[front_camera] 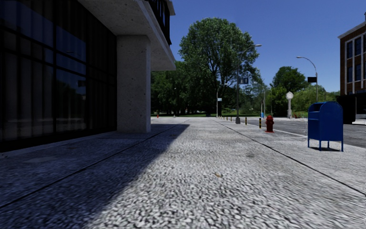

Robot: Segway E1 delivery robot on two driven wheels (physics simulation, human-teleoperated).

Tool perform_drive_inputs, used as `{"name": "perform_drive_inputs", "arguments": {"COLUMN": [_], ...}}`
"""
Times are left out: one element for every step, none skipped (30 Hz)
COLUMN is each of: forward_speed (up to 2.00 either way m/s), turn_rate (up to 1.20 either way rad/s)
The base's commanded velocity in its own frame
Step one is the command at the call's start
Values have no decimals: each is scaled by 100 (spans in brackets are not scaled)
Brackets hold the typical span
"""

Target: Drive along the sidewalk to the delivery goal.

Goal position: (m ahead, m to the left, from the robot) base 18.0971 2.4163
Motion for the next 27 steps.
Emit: {"name": "perform_drive_inputs", "arguments": {"forward_speed": [200, 200, 200, 200, 200, 200, 200, 200, 200, 200, 200, 200, 200, 200, 200, 200, 200, 200, 200, 200, 200, 200, 200, 200, 200, 200, 200], "turn_rate": [0, 0, 0, 0, 0, 0, 0, 0, 0, 0, 0, 0, 0, 0, 0, 0, 0, 0, 0, 0, 0, 0, 0, 0, 0, 0, 0]}}
